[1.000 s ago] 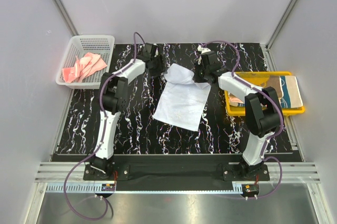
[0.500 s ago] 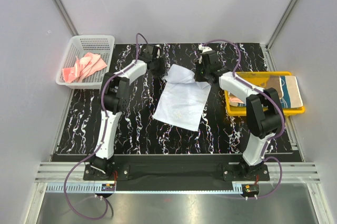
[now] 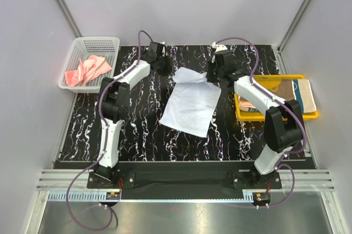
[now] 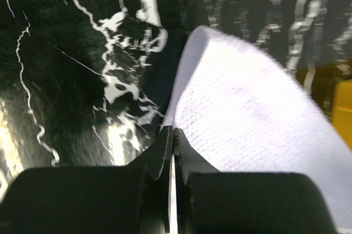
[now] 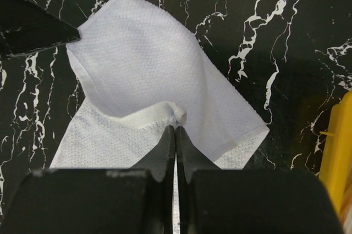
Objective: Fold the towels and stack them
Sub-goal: Fold the towel
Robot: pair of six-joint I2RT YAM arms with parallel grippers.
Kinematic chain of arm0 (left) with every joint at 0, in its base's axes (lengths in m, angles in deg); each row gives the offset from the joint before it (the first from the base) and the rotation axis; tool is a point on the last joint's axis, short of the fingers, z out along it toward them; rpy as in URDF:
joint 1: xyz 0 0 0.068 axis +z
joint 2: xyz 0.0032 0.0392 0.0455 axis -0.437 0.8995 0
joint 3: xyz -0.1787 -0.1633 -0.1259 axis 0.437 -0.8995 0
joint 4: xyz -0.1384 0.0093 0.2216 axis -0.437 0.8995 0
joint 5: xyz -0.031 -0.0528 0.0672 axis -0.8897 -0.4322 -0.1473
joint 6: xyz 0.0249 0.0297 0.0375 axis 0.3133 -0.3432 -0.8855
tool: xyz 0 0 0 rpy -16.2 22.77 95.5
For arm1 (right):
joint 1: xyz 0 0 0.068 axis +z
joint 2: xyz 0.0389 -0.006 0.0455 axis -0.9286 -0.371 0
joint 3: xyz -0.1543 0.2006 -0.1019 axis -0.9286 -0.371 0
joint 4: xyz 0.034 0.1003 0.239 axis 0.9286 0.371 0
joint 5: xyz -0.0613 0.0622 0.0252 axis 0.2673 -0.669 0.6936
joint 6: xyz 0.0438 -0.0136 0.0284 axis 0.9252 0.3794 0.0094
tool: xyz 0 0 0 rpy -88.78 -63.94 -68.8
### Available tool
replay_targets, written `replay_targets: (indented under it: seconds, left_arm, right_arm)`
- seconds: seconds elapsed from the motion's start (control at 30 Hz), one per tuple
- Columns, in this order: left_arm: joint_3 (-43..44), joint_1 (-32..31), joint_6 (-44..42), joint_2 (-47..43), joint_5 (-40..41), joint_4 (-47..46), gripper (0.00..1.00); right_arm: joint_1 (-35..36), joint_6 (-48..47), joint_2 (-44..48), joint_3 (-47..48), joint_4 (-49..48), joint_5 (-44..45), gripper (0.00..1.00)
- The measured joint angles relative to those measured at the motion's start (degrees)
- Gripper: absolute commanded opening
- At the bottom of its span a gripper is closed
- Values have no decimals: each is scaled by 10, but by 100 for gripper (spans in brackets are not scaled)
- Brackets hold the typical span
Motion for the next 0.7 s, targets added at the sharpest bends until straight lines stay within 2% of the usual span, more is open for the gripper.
replay_targets:
  seconds: [0.3, 0.7]
  left_arm:
    - [-45, 0, 21, -112, -14, -15, 0]
    - [-249, -7, 42, -216, -16, -48, 0]
  right_arm:
    - [0, -3, 64, -16, 8, 13, 0]
    - [0, 29, 115, -127, 8, -1, 0]
